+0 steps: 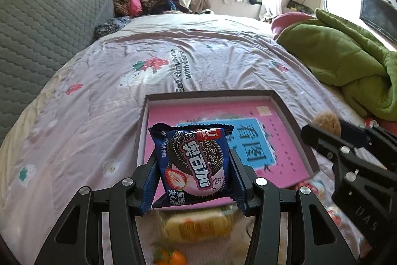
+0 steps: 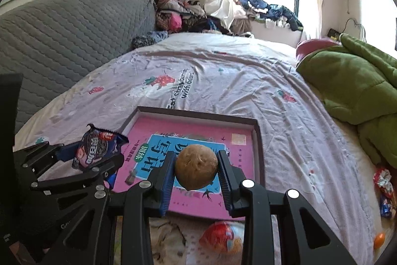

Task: Organize objects
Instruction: 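Carry the cookie pack and walnut over the box with both tools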

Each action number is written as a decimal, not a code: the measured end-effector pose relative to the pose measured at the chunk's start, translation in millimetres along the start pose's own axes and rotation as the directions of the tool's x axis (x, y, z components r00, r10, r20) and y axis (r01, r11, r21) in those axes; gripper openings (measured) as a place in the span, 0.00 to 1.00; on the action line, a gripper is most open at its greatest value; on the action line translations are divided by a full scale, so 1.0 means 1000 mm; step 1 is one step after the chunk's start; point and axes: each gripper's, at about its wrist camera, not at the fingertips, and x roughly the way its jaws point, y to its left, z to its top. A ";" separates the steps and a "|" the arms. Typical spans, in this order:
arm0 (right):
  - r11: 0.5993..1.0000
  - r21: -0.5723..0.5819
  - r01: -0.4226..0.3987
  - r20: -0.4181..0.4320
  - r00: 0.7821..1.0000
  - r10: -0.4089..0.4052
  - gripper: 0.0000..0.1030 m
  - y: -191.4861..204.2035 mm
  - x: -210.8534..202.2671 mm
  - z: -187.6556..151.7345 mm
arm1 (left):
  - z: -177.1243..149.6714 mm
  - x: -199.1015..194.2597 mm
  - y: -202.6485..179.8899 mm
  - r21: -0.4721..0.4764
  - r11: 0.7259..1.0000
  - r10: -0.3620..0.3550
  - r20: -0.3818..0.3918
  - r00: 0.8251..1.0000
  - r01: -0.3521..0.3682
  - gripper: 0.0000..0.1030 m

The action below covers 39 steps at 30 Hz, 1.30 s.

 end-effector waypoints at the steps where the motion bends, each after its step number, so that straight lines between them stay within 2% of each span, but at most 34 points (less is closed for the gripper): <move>1: 1.000 -0.002 -0.003 -0.017 1.000 0.003 0.33 0.000 0.010 0.002 | 0.004 0.008 0.001 0.002 1.000 -0.004 -0.013 1.000 0.004 0.52; 4: 1.000 -0.001 -0.013 -0.058 0.998 0.013 0.33 -0.002 0.030 0.006 | 0.009 0.029 0.007 -0.037 0.998 -0.060 -0.064 0.996 0.057 0.52; 9: 1.000 -0.001 -0.012 -0.155 0.988 0.012 0.33 -0.006 0.069 0.008 | 0.010 0.065 0.010 -0.017 0.999 -0.035 -0.137 0.990 0.033 0.52; 12: 1.000 0.018 -0.015 -0.204 0.979 0.018 0.33 -0.010 0.088 0.004 | 0.007 0.082 0.010 -0.004 1.000 -0.031 -0.188 0.982 0.031 0.52; 15: 1.000 0.026 -0.005 -0.248 0.969 0.011 0.33 -0.013 0.104 -0.001 | 0.004 0.098 0.014 -0.024 0.998 -0.059 -0.237 0.970 0.055 0.52; 19: 1.000 0.018 0.019 -0.290 0.957 -0.013 0.33 -0.014 0.119 -0.006 | 0.001 0.114 0.016 -0.031 0.999 -0.044 -0.282 0.958 0.037 0.52; 30: 0.997 0.074 0.034 -0.406 0.914 -0.001 0.33 -0.027 0.151 -0.019 | -0.006 0.127 0.019 -0.036 0.999 -0.037 -0.306 0.951 0.027 0.52; 36: 0.993 0.115 0.006 -0.399 0.916 0.041 0.34 -0.033 0.147 -0.018 | -0.007 0.121 0.016 -0.033 0.999 -0.046 -0.319 0.947 0.037 0.52; 39: 0.993 0.118 0.006 -0.391 0.919 0.041 0.38 -0.034 0.142 -0.015 | -0.006 0.115 0.015 -0.026 0.999 -0.041 -0.308 0.950 0.034 0.52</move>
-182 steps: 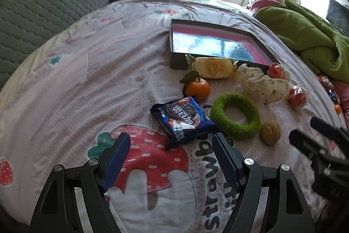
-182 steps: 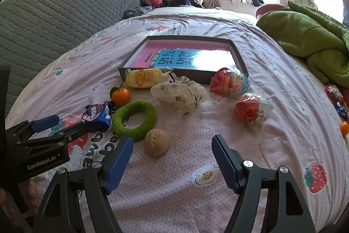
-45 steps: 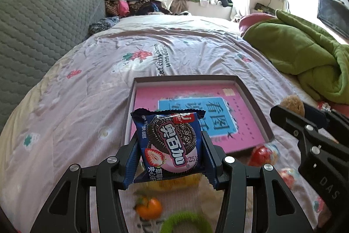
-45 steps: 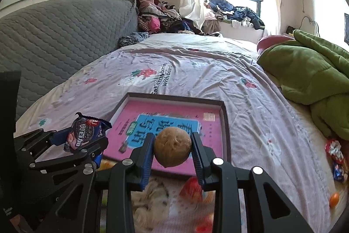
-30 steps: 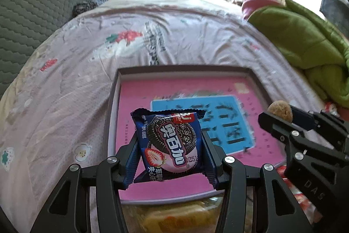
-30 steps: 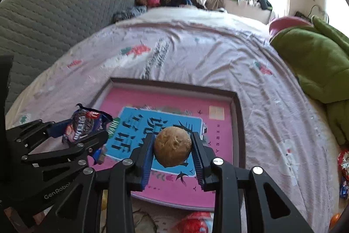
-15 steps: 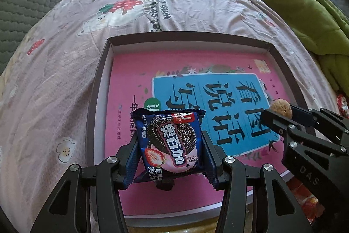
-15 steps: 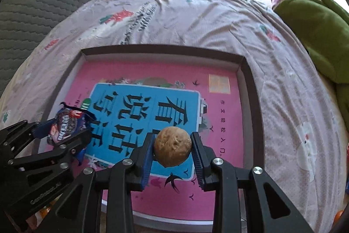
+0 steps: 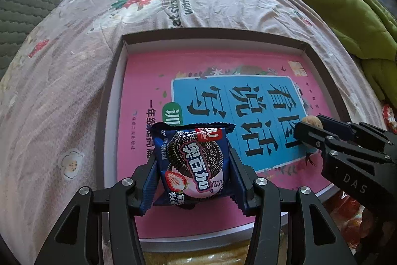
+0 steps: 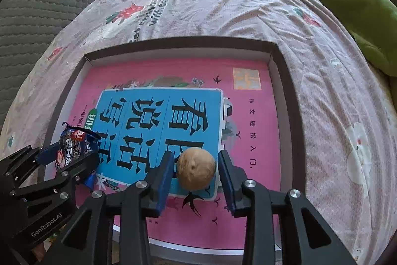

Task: Organize objects
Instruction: 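Carry the cookie pack and walnut over the box with both tools, then release the cookie pack with the left tool while the right tool releases the walnut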

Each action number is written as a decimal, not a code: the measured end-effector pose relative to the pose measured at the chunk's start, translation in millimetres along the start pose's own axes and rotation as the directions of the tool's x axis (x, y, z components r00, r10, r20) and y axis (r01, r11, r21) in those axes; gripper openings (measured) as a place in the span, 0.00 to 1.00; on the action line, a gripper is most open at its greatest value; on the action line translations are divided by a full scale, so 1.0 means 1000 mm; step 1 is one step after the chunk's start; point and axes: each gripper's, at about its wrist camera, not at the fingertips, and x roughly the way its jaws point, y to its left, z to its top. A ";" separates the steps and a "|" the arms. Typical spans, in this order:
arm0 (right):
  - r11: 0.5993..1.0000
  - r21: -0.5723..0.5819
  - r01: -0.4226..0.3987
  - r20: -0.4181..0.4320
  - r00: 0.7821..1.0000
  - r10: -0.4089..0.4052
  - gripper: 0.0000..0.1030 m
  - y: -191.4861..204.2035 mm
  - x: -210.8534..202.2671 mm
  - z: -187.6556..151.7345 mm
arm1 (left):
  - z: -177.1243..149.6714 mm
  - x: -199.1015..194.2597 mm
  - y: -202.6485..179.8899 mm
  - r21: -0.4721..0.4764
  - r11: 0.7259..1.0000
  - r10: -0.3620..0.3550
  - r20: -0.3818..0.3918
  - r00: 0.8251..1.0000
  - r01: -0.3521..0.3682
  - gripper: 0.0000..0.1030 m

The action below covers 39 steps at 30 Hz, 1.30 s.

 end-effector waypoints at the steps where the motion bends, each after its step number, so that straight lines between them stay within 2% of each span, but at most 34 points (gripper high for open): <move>1: 1.000 -0.001 0.004 0.006 1.000 -0.004 0.39 0.000 -0.002 0.001 | 0.001 -0.002 0.000 0.003 1.000 0.001 0.004 1.000 -0.001 0.53; 10: 1.000 0.001 0.006 0.041 0.999 -0.006 0.43 -0.002 -0.029 0.004 | 0.007 -0.031 0.000 0.006 1.000 0.017 0.036 0.999 -0.017 0.54; 17: 1.000 -0.018 -0.015 0.081 0.997 0.017 0.48 0.006 -0.064 -0.005 | -0.002 -0.063 -0.002 0.003 1.000 0.024 0.073 0.997 -0.024 0.58; 27: 0.998 -0.053 -0.047 0.191 0.980 0.056 0.53 0.017 -0.134 -0.030 | -0.037 -0.123 -0.007 -0.017 1.000 -0.003 0.147 0.989 0.006 0.60; 30: 0.997 -0.061 -0.047 0.210 0.976 0.059 0.53 0.019 -0.149 -0.040 | -0.046 -0.140 -0.011 -0.003 1.000 0.011 0.169 0.986 -0.011 0.60; 39: 0.996 -0.088 0.012 0.277 0.961 0.013 0.55 0.022 -0.185 -0.075 | -0.078 -0.182 -0.019 -0.019 0.999 0.042 0.232 0.972 -0.039 0.61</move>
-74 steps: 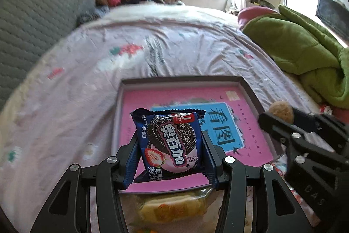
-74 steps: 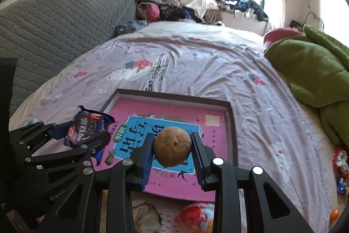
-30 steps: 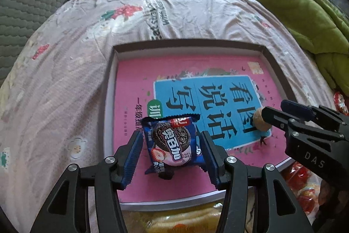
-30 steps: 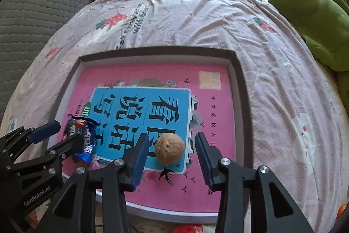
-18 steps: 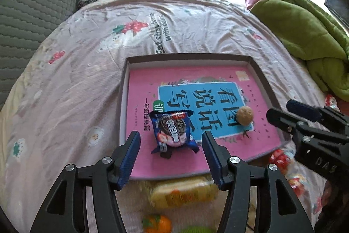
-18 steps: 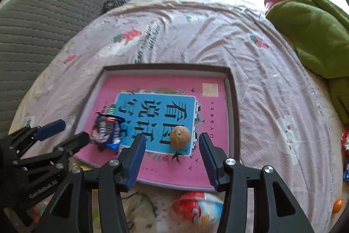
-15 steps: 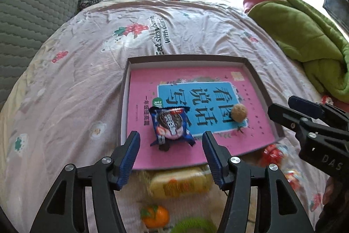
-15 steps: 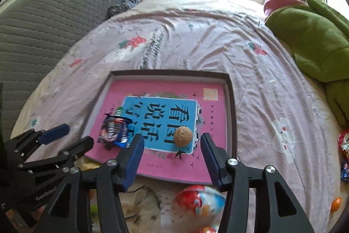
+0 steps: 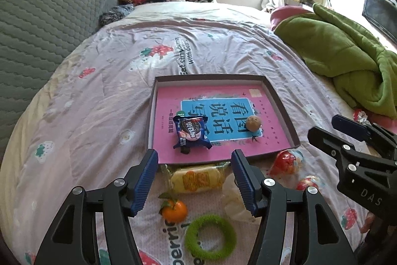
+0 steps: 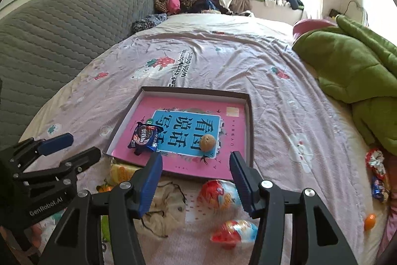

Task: Organize objects
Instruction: 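Release the cookie pack with the left tool while the right tool releases the walnut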

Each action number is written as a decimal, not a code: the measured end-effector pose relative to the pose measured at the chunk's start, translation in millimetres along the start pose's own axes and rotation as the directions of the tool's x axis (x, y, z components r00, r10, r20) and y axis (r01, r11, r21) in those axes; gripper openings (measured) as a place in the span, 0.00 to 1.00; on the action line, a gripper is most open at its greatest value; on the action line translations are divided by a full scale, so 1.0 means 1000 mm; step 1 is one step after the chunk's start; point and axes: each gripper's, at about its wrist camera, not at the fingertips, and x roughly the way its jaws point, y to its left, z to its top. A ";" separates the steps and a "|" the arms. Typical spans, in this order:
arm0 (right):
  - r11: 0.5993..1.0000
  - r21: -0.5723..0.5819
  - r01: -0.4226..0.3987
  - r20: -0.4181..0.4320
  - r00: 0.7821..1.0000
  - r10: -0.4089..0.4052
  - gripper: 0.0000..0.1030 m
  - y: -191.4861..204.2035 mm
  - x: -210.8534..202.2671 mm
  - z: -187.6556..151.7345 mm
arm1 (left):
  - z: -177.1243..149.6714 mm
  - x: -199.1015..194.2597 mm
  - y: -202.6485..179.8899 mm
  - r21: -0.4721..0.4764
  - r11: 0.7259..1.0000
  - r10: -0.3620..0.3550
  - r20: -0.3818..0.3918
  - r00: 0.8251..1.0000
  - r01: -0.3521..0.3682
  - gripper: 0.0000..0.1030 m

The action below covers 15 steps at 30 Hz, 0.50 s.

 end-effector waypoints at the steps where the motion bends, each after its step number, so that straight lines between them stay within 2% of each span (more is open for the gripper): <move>1: 1.000 -0.002 0.004 0.008 1.000 -0.004 0.55 0.000 -0.005 -0.003 | -0.003 -0.003 -0.001 0.000 1.000 -0.001 0.005 1.000 0.001 0.61; 15: 1.000 -0.013 0.018 0.067 0.998 -0.018 0.56 0.001 -0.042 -0.055 | -0.050 -0.033 -0.017 0.024 1.000 -0.004 0.042 0.999 0.003 0.61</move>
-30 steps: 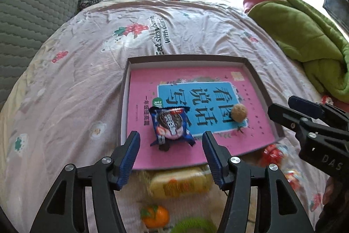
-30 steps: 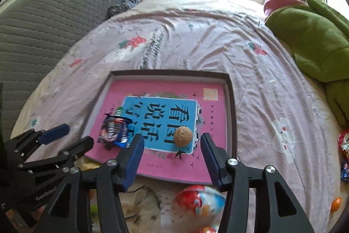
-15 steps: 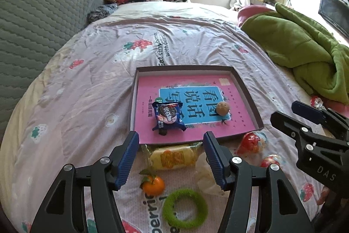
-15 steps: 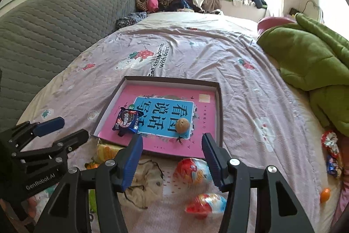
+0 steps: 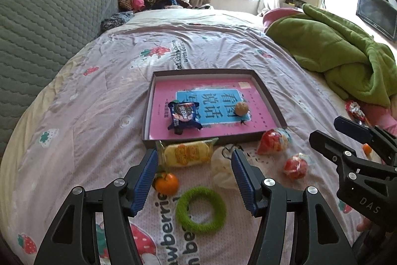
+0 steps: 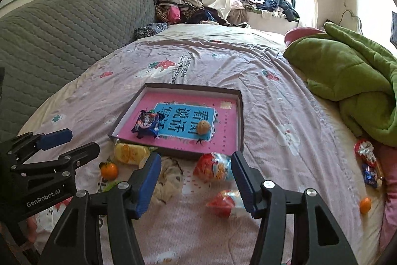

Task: Organize objects
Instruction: 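Release the cookie pack with the left tool while the right tool releases the walnut, then move the left tool to the green ring while the right tool approaches the red egg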

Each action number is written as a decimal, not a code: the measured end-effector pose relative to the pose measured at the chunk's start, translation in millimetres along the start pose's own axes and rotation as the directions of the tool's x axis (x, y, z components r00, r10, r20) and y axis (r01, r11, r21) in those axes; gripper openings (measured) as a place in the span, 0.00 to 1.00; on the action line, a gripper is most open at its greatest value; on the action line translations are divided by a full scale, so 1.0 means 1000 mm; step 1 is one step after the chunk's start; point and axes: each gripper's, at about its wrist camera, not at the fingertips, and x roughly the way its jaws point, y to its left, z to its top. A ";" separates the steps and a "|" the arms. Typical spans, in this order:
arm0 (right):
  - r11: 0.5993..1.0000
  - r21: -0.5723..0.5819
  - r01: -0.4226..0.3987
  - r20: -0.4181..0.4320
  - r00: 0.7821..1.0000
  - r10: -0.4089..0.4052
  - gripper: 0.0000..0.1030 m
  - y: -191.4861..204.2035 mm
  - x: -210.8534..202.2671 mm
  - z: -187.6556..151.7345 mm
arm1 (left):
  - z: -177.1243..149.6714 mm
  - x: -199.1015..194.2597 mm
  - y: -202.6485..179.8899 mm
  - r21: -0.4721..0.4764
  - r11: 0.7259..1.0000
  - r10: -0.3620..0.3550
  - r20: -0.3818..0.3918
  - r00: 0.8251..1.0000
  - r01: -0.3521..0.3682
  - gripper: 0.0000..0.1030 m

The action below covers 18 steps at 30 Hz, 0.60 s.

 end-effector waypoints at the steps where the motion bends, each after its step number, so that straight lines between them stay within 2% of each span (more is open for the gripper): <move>1: 1.000 -0.003 0.005 0.000 1.000 -0.005 0.56 0.001 -0.001 -0.003 | -0.002 -0.001 -0.001 0.002 1.000 0.003 0.002 1.000 -0.003 0.61; 9: 1.000 -0.007 0.022 0.000 1.000 -0.022 0.57 0.000 -0.007 -0.019 | -0.017 -0.013 -0.010 0.026 0.999 0.021 0.017 1.000 -0.021 0.61; 18: 1.000 0.002 0.019 -0.015 1.000 -0.019 0.57 -0.004 -0.009 -0.033 | -0.028 -0.011 -0.010 0.021 1.000 0.001 -0.006 1.000 0.000 0.61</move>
